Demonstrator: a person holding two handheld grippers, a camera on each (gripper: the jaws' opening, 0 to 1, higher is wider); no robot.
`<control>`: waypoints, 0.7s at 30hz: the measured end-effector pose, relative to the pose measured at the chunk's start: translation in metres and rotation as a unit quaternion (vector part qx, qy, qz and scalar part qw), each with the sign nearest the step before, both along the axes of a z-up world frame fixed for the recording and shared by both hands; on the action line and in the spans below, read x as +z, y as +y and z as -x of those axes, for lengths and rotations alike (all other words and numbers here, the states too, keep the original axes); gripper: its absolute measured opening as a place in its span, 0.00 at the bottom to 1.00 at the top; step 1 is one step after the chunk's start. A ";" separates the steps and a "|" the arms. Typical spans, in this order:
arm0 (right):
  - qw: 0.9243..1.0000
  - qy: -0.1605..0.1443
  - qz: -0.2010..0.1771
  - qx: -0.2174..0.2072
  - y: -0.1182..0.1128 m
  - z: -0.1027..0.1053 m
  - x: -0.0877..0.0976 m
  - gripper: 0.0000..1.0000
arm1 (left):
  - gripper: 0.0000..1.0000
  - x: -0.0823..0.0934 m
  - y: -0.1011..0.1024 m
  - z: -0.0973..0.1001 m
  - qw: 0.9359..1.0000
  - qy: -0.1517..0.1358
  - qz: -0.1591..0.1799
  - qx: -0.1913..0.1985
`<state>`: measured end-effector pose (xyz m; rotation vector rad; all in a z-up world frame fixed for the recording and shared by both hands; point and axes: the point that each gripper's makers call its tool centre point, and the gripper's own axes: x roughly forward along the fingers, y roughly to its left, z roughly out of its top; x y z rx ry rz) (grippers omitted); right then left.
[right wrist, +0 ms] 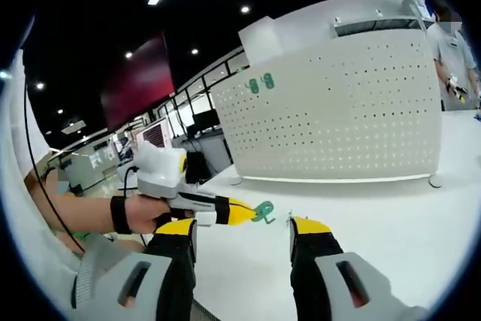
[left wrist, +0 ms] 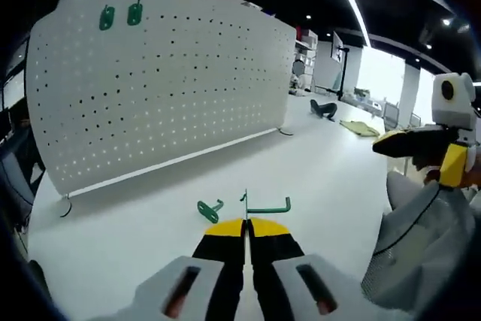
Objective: Insert the hook assembly into the mounting plate slot until the hook locks in place.
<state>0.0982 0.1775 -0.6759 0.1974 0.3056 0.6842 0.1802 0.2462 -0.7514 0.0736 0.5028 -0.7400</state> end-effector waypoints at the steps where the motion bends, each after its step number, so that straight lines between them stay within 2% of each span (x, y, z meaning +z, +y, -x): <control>1: 1.000 0.000 0.001 0.001 0.000 0.000 0.000 0.50 | 0.01 0.001 -0.001 0.001 1.000 -0.002 0.001 -0.001; 6: 1.000 0.001 -0.001 0.004 0.002 0.000 -0.001 0.48 | 0.01 0.010 -0.008 0.007 1.000 -0.007 0.022 -0.007; 8: 1.000 0.005 -0.005 0.003 0.002 -0.001 -0.001 0.46 | 0.01 0.013 -0.013 0.009 0.999 -0.010 0.041 -0.013; 21: 1.000 0.018 -0.024 -0.006 0.000 0.000 -0.004 0.43 | 0.01 0.032 -0.027 0.029 0.995 -0.027 0.091 -0.034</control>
